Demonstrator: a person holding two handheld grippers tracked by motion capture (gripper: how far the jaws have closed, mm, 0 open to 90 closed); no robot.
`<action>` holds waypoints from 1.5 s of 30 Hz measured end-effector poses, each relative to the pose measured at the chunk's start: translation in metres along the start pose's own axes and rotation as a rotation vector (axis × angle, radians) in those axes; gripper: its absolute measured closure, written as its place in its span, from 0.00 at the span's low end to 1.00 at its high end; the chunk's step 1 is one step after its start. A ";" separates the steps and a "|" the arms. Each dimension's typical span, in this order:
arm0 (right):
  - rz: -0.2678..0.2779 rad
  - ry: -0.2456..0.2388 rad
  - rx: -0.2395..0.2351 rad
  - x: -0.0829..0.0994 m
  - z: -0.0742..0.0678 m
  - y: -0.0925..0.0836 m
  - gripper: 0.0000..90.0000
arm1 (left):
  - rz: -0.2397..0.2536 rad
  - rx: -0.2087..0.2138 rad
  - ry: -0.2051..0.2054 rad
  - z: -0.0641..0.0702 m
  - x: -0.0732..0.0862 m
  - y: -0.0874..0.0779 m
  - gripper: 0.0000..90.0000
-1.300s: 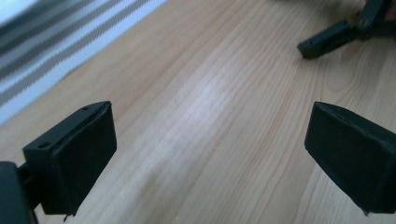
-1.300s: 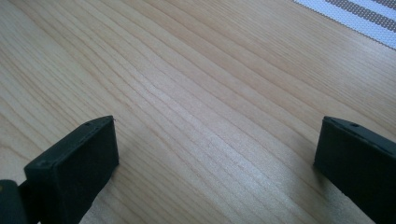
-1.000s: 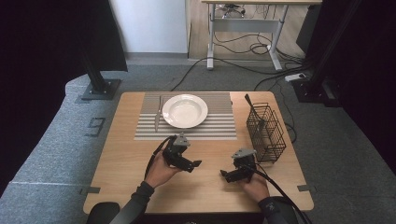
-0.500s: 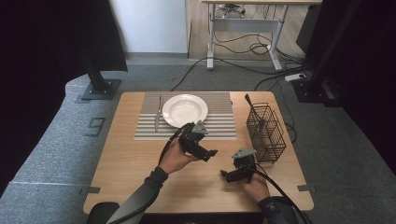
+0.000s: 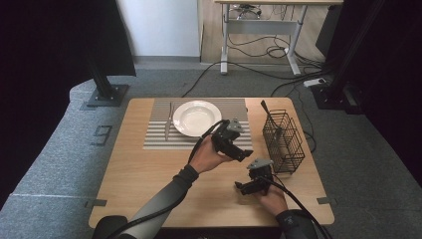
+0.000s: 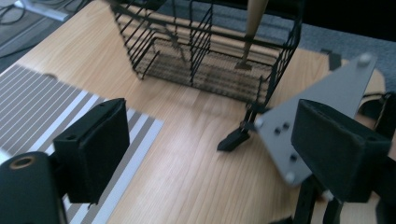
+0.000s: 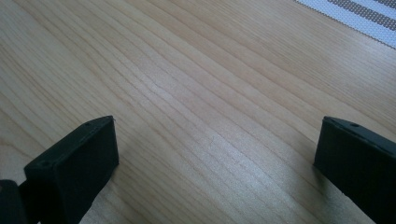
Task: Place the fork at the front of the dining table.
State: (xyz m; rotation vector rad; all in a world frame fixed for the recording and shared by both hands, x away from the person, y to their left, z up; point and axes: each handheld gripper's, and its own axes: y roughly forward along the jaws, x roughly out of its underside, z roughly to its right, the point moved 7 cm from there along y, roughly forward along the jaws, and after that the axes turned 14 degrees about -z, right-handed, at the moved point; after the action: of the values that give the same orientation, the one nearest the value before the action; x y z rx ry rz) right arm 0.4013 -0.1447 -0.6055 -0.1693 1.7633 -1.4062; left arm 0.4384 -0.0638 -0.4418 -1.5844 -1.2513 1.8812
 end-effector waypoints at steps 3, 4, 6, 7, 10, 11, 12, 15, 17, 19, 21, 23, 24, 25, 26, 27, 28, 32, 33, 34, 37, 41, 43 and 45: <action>0.001 -0.005 0.001 0.000 0.000 0.000 0.00 | 0.002 0.003 0.018 0.003 -0.012 0.003 0.16; 0.001 -0.005 -0.001 0.000 0.000 0.000 0.00 | 0.003 0.004 0.024 0.003 -0.016 0.004 0.16; 0.000 -0.002 -0.002 0.000 0.000 0.000 0.00 | 0.003 0.006 0.035 0.005 -0.023 0.007 0.17; -0.001 -0.003 -0.001 0.000 0.000 0.000 0.00 | 0.001 0.006 0.043 0.005 -0.026 0.009 0.17; 0.002 -0.009 0.001 0.000 0.000 0.000 0.00 | -0.001 0.013 0.061 0.008 -0.038 0.016 0.21; 0.002 -0.009 0.001 0.000 0.000 0.000 0.00 | -0.001 0.013 0.061 0.008 -0.038 0.016 0.22; 0.001 -0.007 0.000 0.000 0.000 0.000 0.00 | -0.001 0.016 0.066 0.009 -0.041 0.019 0.23; 0.001 -0.009 0.002 0.000 0.000 0.000 0.00 | -0.004 0.032 0.079 0.012 -0.049 0.026 0.27; 0.001 -0.009 0.000 0.000 0.000 0.000 0.00 | -0.006 0.039 0.089 0.013 -0.053 0.030 0.30; 0.001 -0.013 -0.001 0.000 0.000 0.000 0.00 | -0.007 0.066 0.091 0.015 -0.059 0.036 0.37; 0.001 -0.015 -0.003 0.000 0.000 0.000 0.00 | -0.010 0.075 0.090 0.016 -0.062 0.040 0.43; 0.002 -0.019 -0.001 0.001 0.000 0.000 0.00 | -0.011 0.078 0.089 0.016 -0.063 0.042 0.45; -0.001 -0.017 -0.003 0.001 0.000 0.000 0.00 | -0.011 0.081 0.087 0.016 -0.065 0.045 0.48; 0.001 -0.016 -0.004 0.001 -0.001 0.000 0.00 | -0.010 0.091 0.082 0.016 -0.066 0.047 0.51; 0.003 -0.019 -0.005 0.001 -0.001 0.000 0.00 | -0.011 0.106 0.081 0.017 -0.066 0.048 0.55; 0.003 -0.023 -0.005 0.001 -0.001 0.000 0.00 | -0.010 0.116 0.078 0.017 -0.067 0.050 0.58; 0.004 -0.021 -0.007 0.001 -0.001 0.000 0.00 | -0.018 0.120 0.075 0.018 -0.068 0.052 0.64; 0.004 -0.026 -0.006 0.001 -0.001 0.000 0.00 | -0.029 0.149 0.067 0.022 -0.071 0.057 0.73; 0.004 -0.026 -0.006 0.001 -0.001 0.000 0.00 | -0.029 0.149 0.067 0.022 -0.071 0.057 0.77; 0.004 -0.026 -0.008 0.001 -0.001 0.000 0.00 | -0.040 0.141 0.074 0.024 -0.072 0.058 0.80; 0.004 -0.026 -0.010 0.001 -0.002 -0.001 0.00 | -0.043 0.138 0.076 0.025 -0.072 0.058 0.85; 0.002 -0.029 -0.009 0.002 -0.002 -0.001 0.00 | -0.049 0.140 0.081 0.027 -0.074 0.056 0.86; 0.002 -0.029 -0.009 0.002 -0.002 -0.001 0.00 | -0.039 0.140 0.083 0.027 -0.076 0.051 0.86; 0.001 -0.029 -0.011 0.002 -0.002 -0.001 0.00 | -0.029 0.144 0.083 0.027 -0.078 0.046 0.86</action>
State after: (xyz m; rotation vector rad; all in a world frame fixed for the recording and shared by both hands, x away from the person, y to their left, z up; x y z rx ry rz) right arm 0.3987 -0.1449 -0.6057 -0.1941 1.7472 -1.3869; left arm 0.4477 -0.1577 -0.4340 -1.5435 -1.0732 1.8244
